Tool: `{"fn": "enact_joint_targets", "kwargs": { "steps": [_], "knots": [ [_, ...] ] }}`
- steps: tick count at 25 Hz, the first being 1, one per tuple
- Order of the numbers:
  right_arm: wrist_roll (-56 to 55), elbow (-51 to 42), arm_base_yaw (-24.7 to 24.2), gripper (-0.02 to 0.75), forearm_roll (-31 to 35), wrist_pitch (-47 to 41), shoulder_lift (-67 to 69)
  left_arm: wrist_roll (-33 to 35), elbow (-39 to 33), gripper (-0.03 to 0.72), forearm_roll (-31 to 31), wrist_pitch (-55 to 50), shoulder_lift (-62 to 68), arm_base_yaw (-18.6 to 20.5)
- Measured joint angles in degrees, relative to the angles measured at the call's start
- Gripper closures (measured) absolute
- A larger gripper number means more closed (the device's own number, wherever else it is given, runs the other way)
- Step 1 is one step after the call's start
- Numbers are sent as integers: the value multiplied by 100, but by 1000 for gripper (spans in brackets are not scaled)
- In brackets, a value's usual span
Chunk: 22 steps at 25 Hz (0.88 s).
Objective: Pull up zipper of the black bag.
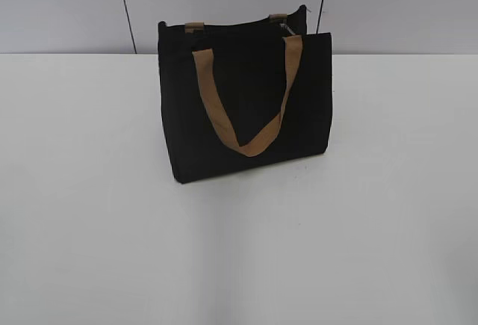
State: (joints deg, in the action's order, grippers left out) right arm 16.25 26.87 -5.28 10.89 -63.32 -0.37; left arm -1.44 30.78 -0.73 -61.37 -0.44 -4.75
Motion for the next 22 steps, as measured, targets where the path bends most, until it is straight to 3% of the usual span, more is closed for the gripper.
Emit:
{"fn": "enact_joint_targets", "kwargs": {
  "steps": [12, 22],
  "knots": [
    [6, 0, 0, 377, 5, 30, -7, 18, -5, 209, 0, 17, -7, 0],
    [6, 0, 207, 377, 5, 30, -7, 18, -10, 209, 4, 17, -7, 268]
  ]
}}
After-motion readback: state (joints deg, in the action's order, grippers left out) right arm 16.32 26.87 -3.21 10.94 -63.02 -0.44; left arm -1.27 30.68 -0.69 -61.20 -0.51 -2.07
